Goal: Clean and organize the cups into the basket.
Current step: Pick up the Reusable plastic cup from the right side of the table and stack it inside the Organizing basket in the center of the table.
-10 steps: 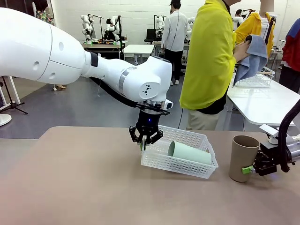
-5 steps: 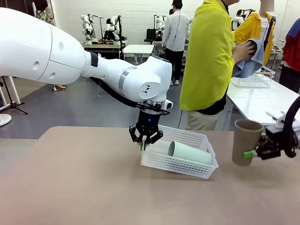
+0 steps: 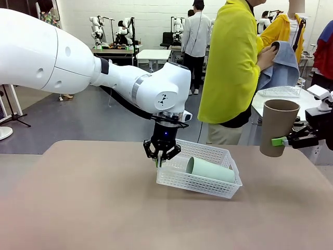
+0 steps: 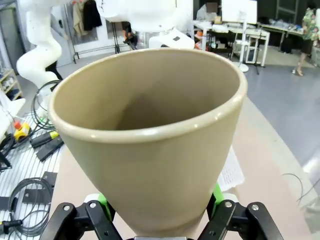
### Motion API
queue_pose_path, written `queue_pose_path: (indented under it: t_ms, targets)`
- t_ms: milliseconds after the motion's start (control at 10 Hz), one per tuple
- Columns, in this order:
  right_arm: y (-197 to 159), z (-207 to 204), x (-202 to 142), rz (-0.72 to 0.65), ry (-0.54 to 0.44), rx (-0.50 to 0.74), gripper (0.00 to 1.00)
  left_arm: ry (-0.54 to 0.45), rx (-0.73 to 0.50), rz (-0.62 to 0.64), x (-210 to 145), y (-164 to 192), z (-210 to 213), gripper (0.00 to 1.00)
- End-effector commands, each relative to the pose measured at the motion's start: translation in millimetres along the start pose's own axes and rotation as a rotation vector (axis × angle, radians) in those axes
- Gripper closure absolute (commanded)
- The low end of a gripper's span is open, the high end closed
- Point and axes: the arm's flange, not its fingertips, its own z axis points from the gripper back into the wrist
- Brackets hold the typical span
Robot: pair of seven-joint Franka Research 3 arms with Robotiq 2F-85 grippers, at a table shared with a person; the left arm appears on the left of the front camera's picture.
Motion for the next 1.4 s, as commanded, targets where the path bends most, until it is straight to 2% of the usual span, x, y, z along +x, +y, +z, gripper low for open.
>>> queue_pose_path:
  t_ms: [0, 300, 400, 500, 800, 1100, 1300]
  targets:
    - [-6.3, -2.3, -8.4, 0.01, -0.004, 0.044, 1.0, -0.005, -0.013, -0.003, -2.6, 2.9, -1.5, 1.0]
    - [-6.3, -2.3, -8.4, 0.01, -0.004, 0.044, 1.0, -0.005, -0.013, -0.003, -2.6, 2.9, -1.5, 1.0]
    - [-2.7, -4.4, -9.7, -0.011, -0.005, 0.021, 0.17, -0.005, -0.013, -0.003, -2.6, 2.9, -1.5, 1.0]
    - [-0.7, -22.6, 16.9, 0.016, 0.188, 0.003, 0.17, -0.005, -0.013, -0.003, -2.6, 2.9, -1.5, 1.0]
    - [-8.0, -56.8, 74.2, 0.001, 0.45, 0.002, 0.17, -0.005, -0.013, -0.003, -2.6, 2.9, -1.5, 1.0]
    - [-20.9, -92.4, 87.6, -0.02, 0.743, -0.042, 0.17, -0.005, -0.013, -0.003, -2.6, 2.9, -1.5, 1.0]
    - [-24.9, -126.9, 80.3, -0.013, 0.951, -0.073, 0.17, -0.005, -0.013, -0.003, -2.6, 2.9, -1.5, 1.0]
